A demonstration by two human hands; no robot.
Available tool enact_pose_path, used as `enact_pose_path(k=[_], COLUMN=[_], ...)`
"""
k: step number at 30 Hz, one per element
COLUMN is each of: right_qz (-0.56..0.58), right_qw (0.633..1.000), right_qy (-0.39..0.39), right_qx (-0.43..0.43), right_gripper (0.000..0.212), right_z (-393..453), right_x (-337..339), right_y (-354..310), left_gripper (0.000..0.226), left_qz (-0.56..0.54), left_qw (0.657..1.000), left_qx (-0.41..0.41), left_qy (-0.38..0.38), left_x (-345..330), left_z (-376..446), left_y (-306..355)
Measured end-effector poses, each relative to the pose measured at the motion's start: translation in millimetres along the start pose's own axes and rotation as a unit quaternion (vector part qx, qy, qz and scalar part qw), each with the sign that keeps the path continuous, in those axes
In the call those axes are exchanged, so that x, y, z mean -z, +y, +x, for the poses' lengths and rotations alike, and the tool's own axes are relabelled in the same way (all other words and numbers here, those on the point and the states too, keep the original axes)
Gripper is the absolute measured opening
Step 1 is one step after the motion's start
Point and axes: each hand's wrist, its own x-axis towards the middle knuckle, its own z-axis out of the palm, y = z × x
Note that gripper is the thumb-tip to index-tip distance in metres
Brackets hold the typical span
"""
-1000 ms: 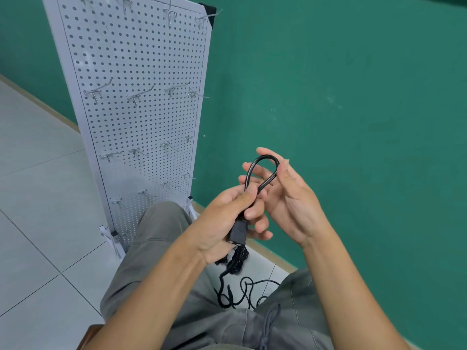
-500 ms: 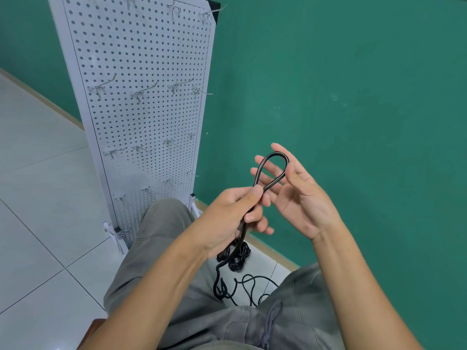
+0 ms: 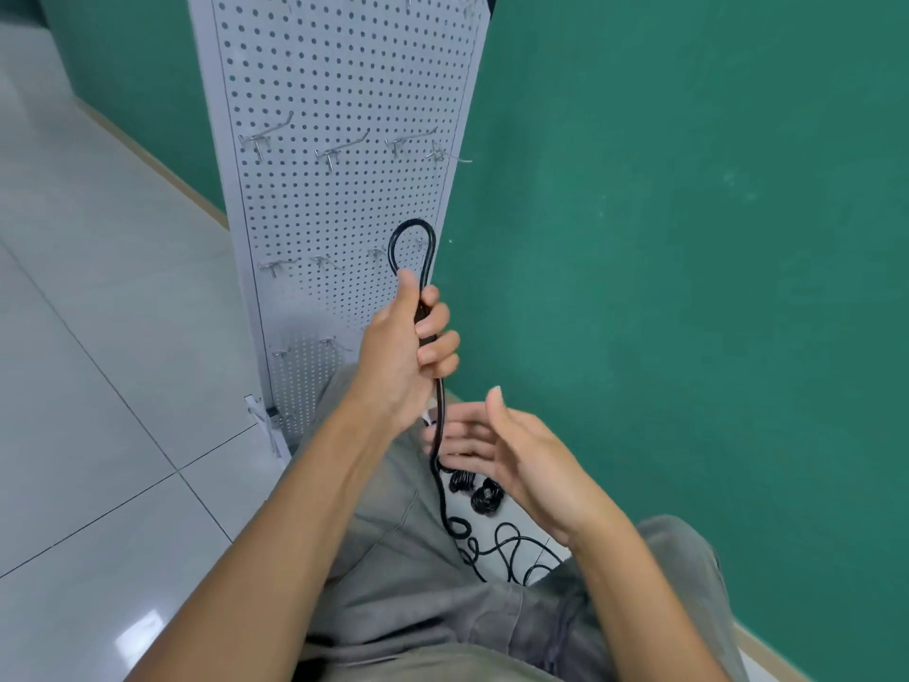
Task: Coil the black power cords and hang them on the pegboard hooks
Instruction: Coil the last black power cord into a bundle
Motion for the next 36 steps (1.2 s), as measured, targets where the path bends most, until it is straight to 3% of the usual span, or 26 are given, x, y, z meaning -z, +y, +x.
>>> enact_pose_path(k=[7,10,14,21,25,30,34,36], right_qz=[-0.115,-0.179,-0.155,-0.243,-0.269,-0.412,-0.524,-0.542], right_qw=[0.993,0.983,0.984,0.957,0.936,0.853,0.776,0.761], right_qy=[0.016,0.030,0.079,0.124,0.190,0.275,0.320,0.336], right_qx=[0.035,0.017,0.032,0.095,0.123,0.164,0.141,0.119], right_gripper=[0.010,0.014,0.020,0.029,0.019,0.013,0.041,0.049], right_z=[-6,-11,-20,-19,-14,-6,-8,-11], right_x=[0,8,17,21,24,38,45,45], right_y=[11,19,17,0,-16,-53,-73,-77], left_gripper=[0.040,0.036,0.033,0.035,0.035,0.059,0.027,0.035], left_qz=[0.074,0.087,0.040,0.156,0.284,0.360,0.261,0.212], left_qw=[0.992,0.985,0.981,0.973,0.956,0.922,0.926,0.922], left_qx=[-0.063,-0.085,-0.106,-0.093,-0.036,0.028,0.113,0.164], left_qy=[0.082,0.118,0.157,0.141,0.066,-0.138,-0.247,-0.278], left_x=[22,39,56,58,44,20,9,8], left_z=[12,18,25,26,16,2,-7,-7], left_y=[9,21,34,18,1,-29,-42,-41])
